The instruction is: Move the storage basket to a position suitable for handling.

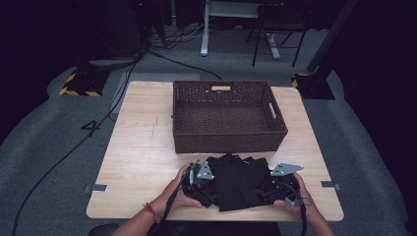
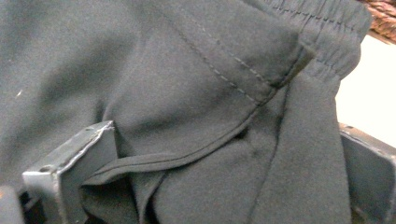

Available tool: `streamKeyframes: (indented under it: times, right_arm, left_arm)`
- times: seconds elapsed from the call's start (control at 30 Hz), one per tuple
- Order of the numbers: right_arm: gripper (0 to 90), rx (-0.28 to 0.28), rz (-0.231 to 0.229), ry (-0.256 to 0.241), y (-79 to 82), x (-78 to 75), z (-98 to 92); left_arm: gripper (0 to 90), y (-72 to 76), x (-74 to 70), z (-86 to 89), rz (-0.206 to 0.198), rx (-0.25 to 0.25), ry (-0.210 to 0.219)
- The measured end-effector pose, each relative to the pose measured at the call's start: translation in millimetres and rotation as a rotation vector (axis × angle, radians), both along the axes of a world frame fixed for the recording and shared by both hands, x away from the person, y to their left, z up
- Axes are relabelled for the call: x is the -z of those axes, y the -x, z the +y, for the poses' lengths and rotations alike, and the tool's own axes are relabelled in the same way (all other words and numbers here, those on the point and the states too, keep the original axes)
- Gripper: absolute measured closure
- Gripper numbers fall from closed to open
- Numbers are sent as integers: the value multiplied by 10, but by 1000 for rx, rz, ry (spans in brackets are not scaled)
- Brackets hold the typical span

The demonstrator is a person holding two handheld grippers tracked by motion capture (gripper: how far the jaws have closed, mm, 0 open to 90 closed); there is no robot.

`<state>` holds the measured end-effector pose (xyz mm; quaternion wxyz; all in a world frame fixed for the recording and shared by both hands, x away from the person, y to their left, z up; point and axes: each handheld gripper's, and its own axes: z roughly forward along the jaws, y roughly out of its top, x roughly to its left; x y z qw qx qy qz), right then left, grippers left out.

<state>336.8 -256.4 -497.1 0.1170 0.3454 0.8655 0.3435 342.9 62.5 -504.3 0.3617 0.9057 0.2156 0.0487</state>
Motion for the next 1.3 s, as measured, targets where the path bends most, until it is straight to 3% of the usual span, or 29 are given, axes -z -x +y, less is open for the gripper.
streamKeyframes:
  times: [0.1,0.27,0.4,0.53,0.63,0.7,0.73,0.77,0.83,1.13,1.3]
  right_arm:
    - [19,23,-42,27,14,-61,-42]
    - [3,44,15,-46,-49,25,-143]
    - [2,42,2,-50,-34,43,-124]
    - [8,35,-1,-35,-7,40,-90]
    - [93,-4,-3,-29,36,21,-28]
    - [224,-50,0,-40,67,-5,20]
    - [224,-50,0,-40,67,-5,20]
    - [296,-70,4,-45,79,-19,44]
    - [322,-79,4,-46,84,-24,53]
    - [494,-111,20,-64,59,-47,73]
    - [522,-117,16,-65,72,-52,84]
  left_arm:
    - [5,17,-4,46,7,5,6]
    - [13,89,-9,145,-9,23,-27]
    - [15,157,6,143,-37,13,-35]
    - [31,199,0,106,-35,6,-39]
    - [42,229,-3,57,-39,5,-38]
    - [45,225,-2,7,-40,-8,-32]
    - [57,225,-2,7,-40,-8,-32]
    - [80,215,-6,-16,-44,-9,-19]
    - [112,212,-11,-26,-46,-12,-8]
    - [494,105,-28,-35,-53,39,40]
    - [581,95,-26,-32,-52,52,50]
